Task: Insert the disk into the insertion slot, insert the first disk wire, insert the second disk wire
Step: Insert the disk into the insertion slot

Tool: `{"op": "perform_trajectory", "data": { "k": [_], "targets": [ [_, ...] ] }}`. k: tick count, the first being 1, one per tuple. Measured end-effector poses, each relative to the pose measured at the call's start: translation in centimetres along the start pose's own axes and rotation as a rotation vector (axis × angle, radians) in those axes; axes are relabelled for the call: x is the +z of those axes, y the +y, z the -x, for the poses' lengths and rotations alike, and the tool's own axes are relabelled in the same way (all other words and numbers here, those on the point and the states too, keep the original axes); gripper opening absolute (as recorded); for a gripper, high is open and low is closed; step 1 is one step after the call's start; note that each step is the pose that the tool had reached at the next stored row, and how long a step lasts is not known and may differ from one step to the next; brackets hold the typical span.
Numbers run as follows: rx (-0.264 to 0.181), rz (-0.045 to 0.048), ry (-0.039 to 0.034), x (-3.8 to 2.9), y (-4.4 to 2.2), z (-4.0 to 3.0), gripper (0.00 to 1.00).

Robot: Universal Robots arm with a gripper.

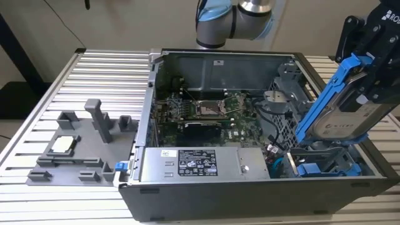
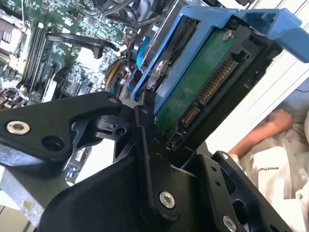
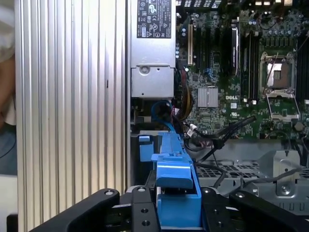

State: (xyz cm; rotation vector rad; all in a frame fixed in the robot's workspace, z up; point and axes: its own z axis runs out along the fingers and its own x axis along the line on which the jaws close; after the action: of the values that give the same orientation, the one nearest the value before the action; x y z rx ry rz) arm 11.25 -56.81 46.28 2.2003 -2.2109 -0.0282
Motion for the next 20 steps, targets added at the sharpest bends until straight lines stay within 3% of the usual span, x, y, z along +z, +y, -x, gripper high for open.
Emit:
{"op": "perform_trajectory", "data": {
  "k": [20],
  "targets": [
    [-0.001, 0.0021, -0.0001, 3.07, -0.67, 0.01, 0.33]
  ]
}}
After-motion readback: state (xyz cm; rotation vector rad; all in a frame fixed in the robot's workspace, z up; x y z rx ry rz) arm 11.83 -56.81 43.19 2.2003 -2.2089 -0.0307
